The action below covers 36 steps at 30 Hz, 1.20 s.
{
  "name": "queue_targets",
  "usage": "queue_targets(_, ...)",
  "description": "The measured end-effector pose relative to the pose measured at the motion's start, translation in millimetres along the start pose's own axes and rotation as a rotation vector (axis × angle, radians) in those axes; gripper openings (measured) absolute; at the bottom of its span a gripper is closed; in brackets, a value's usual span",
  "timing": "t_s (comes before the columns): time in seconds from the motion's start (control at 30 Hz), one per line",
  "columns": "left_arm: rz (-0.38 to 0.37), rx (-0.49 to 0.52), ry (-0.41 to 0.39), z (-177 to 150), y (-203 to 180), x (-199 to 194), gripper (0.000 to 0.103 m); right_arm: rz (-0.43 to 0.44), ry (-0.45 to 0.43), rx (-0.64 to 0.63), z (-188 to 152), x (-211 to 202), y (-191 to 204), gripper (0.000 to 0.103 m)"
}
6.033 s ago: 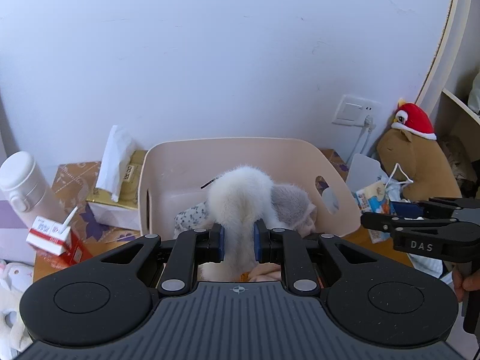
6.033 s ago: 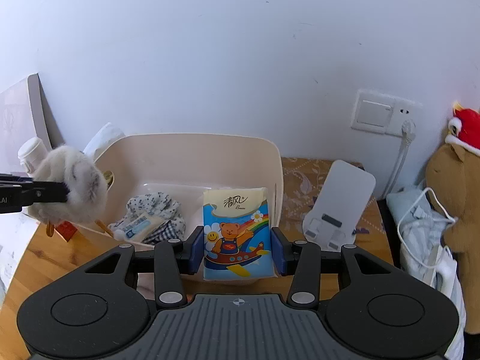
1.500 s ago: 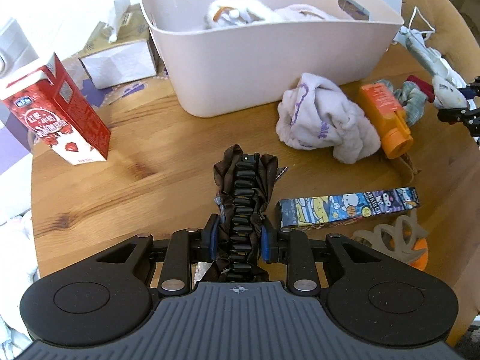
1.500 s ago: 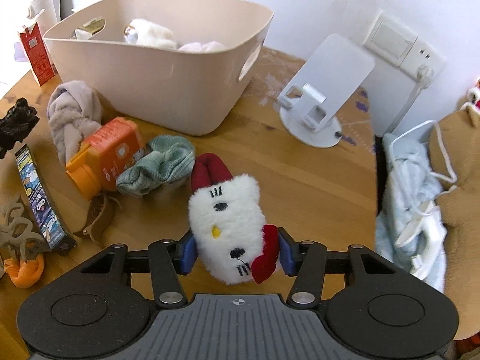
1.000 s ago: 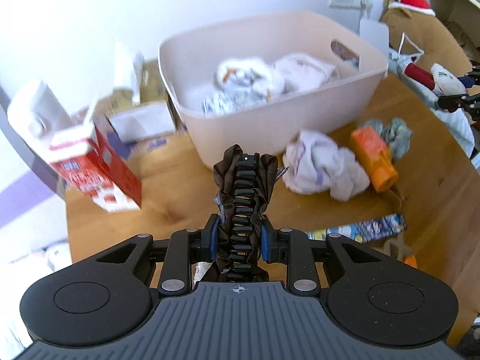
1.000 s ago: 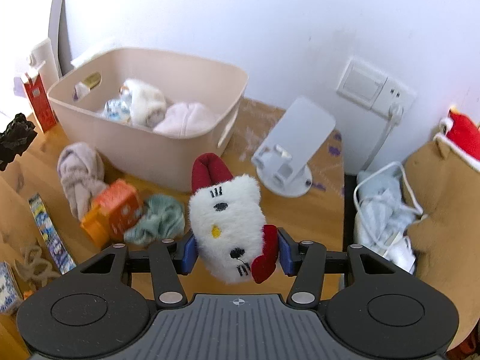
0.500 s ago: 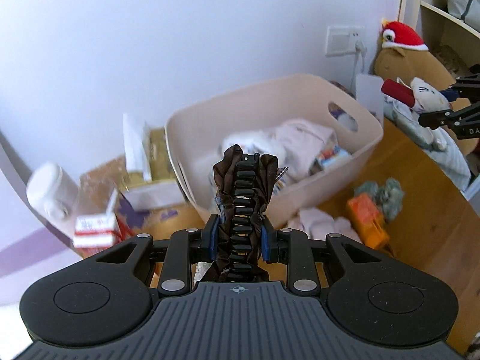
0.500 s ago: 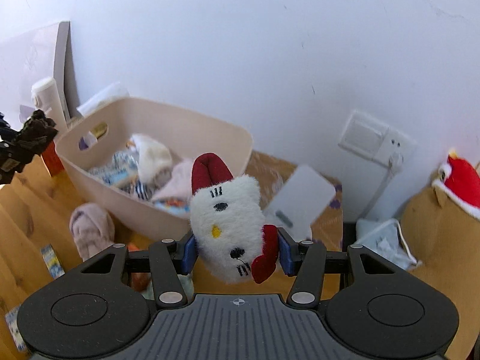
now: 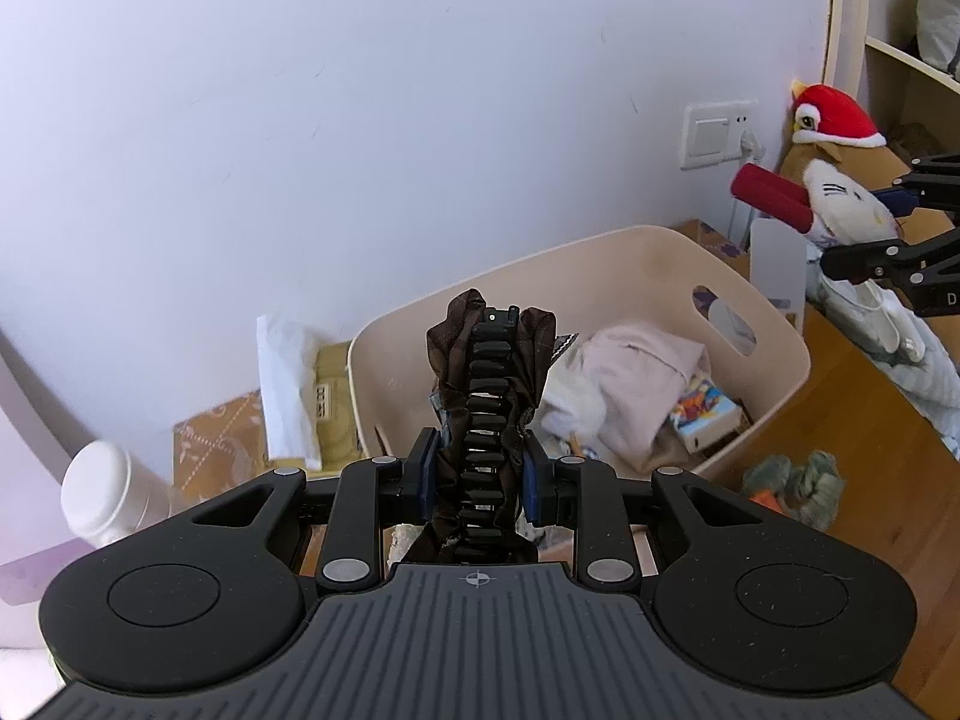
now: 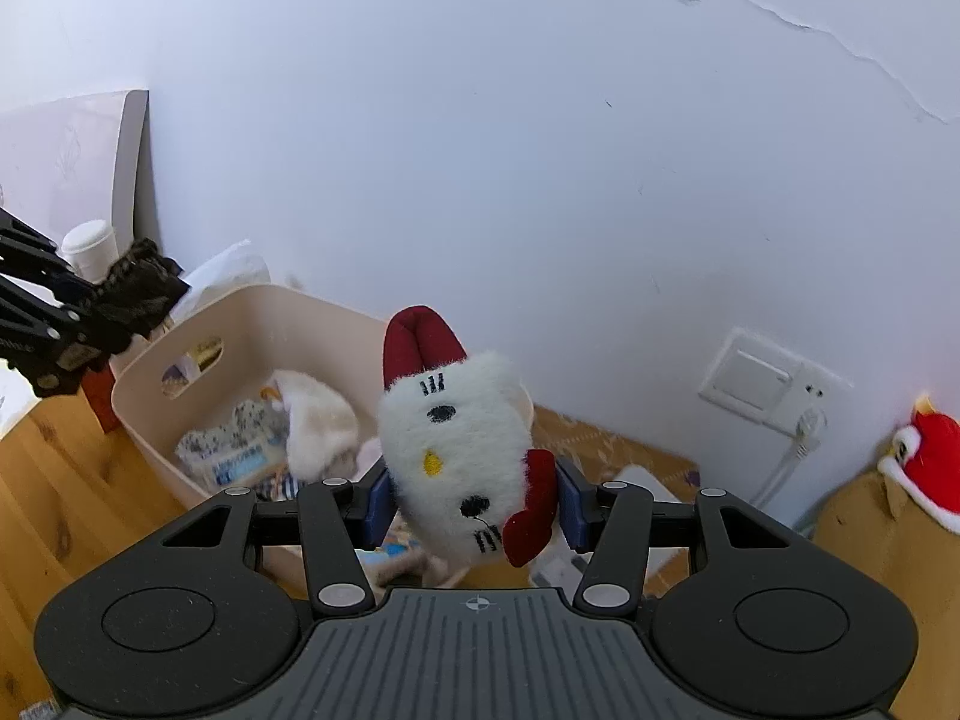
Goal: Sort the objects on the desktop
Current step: 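Lift the scrunchie and Hello Kitty plush and carry both over the basket, then open both tools to drop the scrunchie and Hello Kitty plush into the basket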
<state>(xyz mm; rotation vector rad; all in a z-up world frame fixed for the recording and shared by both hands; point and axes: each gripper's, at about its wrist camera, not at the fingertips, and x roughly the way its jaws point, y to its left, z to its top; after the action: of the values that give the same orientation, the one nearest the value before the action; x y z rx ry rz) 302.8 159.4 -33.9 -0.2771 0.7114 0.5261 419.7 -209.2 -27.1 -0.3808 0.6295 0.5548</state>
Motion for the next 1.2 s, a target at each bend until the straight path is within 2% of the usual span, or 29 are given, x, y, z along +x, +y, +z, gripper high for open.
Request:
queue_targets(0.23,-0.008,0.002,0.013,12.3,-3.0,24.5,0.027,0.013,0.015,-0.004,9.8,22.9,5.5,0.050)
queue_targets(0.47,-0.012,-0.026,0.058,19.1,-4.1,54.4,0.027,0.034,0.060,0.072,7.7,47.6,2.2,0.051)
queue_targets(0.7,-0.038,-0.152,0.169,16.6,4.6,86.8,0.027,0.053,0.107,0.087,-0.1,69.4,6.9,0.051)
queue_targets(1.0,-0.043,-0.130,0.221,8.7,-0.9,109.8,0.028,0.047,0.200,0.069,-18.8,94.7,13.9,0.052)
queue_targets(1.1,-0.024,-0.126,0.229,5.6,-1.9,113.4,0.028,0.055,0.215,0.056,-22.8,99.4,14.3,0.053)
queue_targets(1.17,-0.017,-0.139,0.237,3.9,-1.0,115.2,0.031,0.058,0.217,0.055,-23.2,98.1,15.0,0.060)
queue_targets(1.2,-0.016,-0.149,0.240,3.1,-0.1,115.6,0.037,0.060,0.214,0.054,-23.4,96.7,15.1,0.061)
